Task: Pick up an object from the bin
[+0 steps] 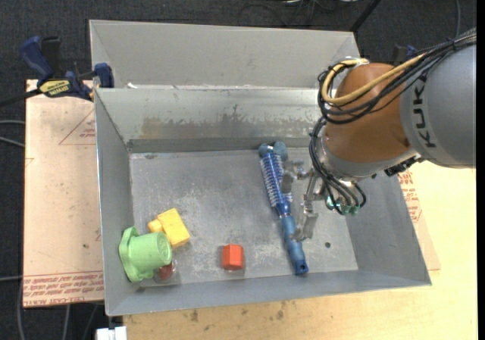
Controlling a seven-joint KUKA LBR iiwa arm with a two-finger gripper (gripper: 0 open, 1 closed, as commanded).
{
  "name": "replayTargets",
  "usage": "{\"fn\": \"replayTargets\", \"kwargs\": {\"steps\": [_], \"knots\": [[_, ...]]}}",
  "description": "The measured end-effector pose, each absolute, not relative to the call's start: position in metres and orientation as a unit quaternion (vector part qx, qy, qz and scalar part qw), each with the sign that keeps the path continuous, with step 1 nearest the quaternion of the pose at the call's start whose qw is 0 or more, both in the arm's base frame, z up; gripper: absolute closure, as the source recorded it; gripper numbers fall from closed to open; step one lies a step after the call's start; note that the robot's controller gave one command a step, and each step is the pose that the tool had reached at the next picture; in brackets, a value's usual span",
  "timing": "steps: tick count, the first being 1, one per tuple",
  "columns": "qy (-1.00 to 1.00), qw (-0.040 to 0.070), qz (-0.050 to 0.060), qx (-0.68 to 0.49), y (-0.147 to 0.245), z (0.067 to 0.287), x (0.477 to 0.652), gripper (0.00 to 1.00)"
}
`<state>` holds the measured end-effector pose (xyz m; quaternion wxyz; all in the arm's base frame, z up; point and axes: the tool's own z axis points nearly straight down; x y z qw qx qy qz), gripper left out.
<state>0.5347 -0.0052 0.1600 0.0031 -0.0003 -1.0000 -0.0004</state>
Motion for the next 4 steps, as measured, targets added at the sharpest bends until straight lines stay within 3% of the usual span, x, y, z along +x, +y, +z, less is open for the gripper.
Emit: {"fn": "replayTargets", "kwargs": {"steps": [1,2,3,4], "knots": [[-0.995,-0.003,0.0,0.096,-0.025,0.069,0.491,0.0],[-0.99,-0.001,0.0,0.143,-0.066,0.07,0.545,0.0],[-0.998,-0.005,0.001,0.062,-0.108,0.105,0.621,0.0],[-0.997,0.002,-0.002,0.076,-0.097,0.068,0.56,0.0]]}}
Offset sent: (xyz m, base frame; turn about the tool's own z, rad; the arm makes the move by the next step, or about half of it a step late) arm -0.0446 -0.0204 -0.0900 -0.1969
